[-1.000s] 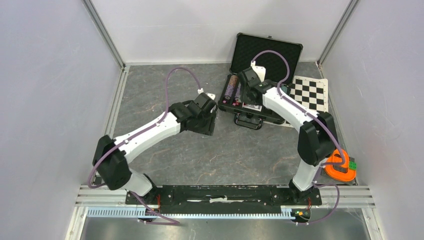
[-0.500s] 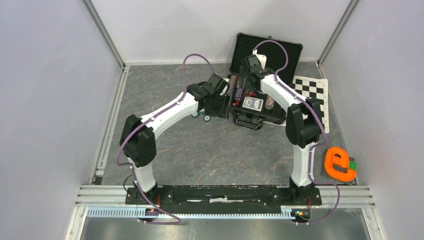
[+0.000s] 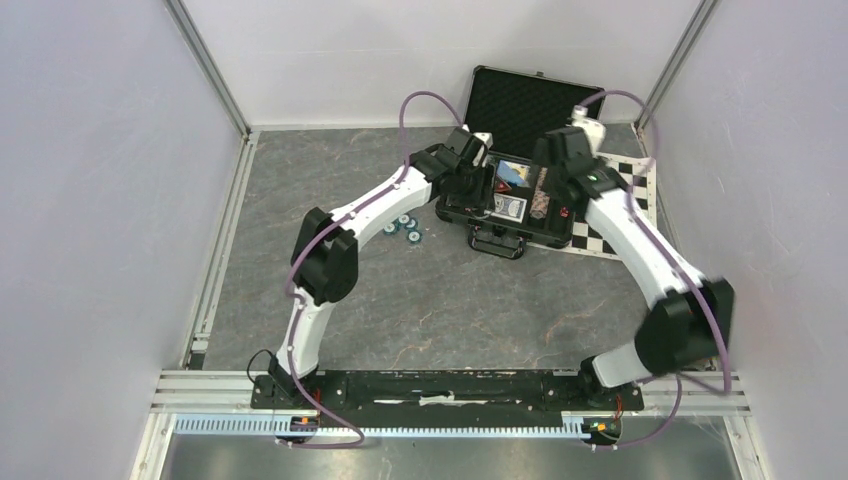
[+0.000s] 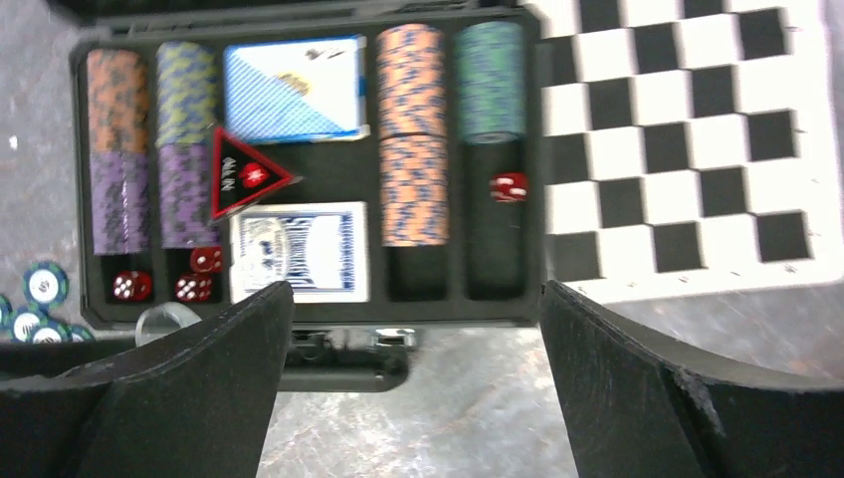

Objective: Pack up texas hold em set

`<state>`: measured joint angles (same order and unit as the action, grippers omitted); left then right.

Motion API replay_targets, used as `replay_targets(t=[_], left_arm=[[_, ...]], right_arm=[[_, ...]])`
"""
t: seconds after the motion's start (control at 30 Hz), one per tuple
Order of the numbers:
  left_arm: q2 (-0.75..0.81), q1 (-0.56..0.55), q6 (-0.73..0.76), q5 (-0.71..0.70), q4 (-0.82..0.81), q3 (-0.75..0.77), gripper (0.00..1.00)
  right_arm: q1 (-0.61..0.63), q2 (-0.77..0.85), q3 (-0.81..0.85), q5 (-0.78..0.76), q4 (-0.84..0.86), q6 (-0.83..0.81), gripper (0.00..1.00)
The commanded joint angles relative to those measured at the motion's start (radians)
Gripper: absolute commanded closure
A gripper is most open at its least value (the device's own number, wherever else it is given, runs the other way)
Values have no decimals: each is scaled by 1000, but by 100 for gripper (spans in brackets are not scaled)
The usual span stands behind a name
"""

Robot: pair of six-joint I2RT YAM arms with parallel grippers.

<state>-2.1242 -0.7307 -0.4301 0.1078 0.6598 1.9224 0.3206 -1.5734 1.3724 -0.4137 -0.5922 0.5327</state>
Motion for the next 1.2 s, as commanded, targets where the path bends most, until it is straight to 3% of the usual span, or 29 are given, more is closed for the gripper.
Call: replay_targets(t=[0.0, 0.27, 0.5, 0.67, 0.83, 1.03, 1.17], left_arm=[[-114, -1, -64, 67, -101, 156, 58], [-287, -11, -267, 145, -252, 302, 61], [-298, -13, -329, 122, -334, 311, 53], [-275, -7, -294, 105, -328, 310, 1], [-197, 15, -251, 105, -301, 244, 0], [16, 49, -178, 100, -279, 0, 0], [141, 62, -108, 91, -216, -137, 0]], right_arm=[[-50, 239, -161, -46, 6, 43, 2], [-79, 418, -233, -185, -16, -62, 2], [-81, 407, -292, -104, 4, -74, 2], [-82, 368, -309, -73, -11, -77, 2], [-84, 326, -325, 7, -8, -107, 2], [-130, 242, -348, 140, 20, -86, 7], [-193, 168, -337, 240, 63, -119, 18]])
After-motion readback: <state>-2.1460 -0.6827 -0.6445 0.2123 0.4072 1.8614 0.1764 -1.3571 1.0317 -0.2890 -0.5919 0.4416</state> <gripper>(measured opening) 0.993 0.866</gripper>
